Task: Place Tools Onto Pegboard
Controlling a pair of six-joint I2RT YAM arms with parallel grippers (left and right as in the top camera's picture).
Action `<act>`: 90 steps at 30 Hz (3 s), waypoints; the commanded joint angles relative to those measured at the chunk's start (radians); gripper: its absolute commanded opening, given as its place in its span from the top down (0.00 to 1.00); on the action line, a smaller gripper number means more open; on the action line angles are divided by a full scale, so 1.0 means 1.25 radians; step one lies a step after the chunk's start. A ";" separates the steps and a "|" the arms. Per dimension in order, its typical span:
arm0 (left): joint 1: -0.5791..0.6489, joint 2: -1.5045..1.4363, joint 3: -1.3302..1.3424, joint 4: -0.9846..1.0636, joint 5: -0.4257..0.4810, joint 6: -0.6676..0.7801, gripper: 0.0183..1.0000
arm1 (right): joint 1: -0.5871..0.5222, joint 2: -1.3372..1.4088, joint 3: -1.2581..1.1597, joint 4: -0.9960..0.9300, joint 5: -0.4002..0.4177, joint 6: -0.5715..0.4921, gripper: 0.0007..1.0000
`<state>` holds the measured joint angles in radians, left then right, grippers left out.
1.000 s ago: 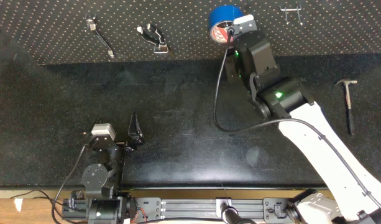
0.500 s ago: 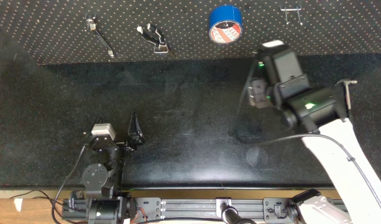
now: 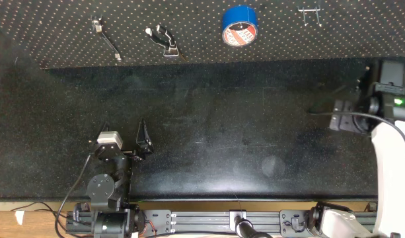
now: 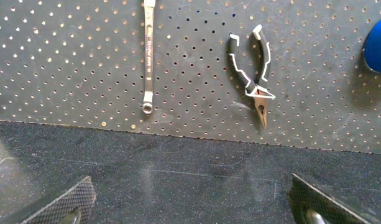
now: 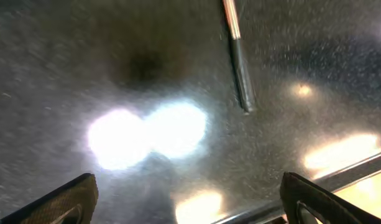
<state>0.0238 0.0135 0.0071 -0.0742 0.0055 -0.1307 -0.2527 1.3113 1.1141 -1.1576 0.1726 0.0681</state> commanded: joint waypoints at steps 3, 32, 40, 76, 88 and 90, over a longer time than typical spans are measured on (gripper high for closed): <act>0.004 -0.008 -0.001 -0.005 0.011 0.013 0.00 | -0.187 0.089 -0.009 0.080 -0.198 -0.242 0.04; 0.004 -0.008 -0.001 -0.005 0.011 0.013 0.00 | -0.269 0.364 -0.002 0.267 -0.178 -0.540 0.04; 0.004 -0.008 -0.001 -0.005 0.011 0.013 0.00 | -0.269 0.374 -0.002 0.233 -0.168 -0.537 0.04; 0.004 -0.008 -0.001 -0.005 0.011 0.013 0.00 | -0.286 0.386 -0.002 0.230 -0.124 -0.519 0.26; 0.004 -0.008 -0.001 -0.005 0.011 0.013 0.00 | -0.286 0.389 -0.002 0.230 -0.123 -0.519 0.73; 0.004 -0.008 -0.001 -0.005 0.011 0.013 0.00 | -0.286 0.395 -0.002 0.230 -0.123 -0.519 0.78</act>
<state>0.0238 0.0135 0.0071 -0.0742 0.0055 -0.1307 -0.6067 1.7844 1.1095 -0.8703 0.0242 -0.5816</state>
